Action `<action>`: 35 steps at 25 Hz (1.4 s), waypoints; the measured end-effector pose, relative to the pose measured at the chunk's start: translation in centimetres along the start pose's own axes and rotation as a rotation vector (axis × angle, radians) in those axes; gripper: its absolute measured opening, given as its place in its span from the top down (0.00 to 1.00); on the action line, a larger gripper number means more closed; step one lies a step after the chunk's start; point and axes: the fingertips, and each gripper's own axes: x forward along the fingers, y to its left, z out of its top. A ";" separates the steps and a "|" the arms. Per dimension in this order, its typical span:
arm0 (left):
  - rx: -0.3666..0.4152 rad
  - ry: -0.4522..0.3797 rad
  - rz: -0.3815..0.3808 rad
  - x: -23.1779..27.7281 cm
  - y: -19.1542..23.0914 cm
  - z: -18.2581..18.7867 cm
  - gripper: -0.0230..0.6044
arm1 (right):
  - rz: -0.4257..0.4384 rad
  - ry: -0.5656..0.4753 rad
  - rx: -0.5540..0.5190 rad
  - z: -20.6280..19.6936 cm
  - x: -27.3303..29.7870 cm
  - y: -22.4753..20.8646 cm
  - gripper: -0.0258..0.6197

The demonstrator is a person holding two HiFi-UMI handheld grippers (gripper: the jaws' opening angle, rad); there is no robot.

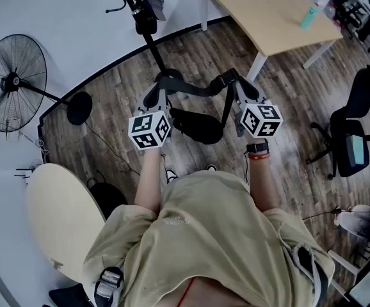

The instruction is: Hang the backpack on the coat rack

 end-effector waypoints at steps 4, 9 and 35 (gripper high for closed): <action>-0.008 0.003 0.016 0.7 -2.7 -1.0 0.92 | 0.039 0.023 0.006 -0.6 -1.6 -1.1 0.89; 0.000 0.041 -0.003 2.1 -5.8 -2.2 0.92 | 0.059 0.055 0.014 -1.3 -1.5 -2.0 0.89; -0.032 0.077 -0.061 25.5 3.5 1.0 0.92 | -0.031 0.126 0.074 1.6 23.2 -9.9 0.89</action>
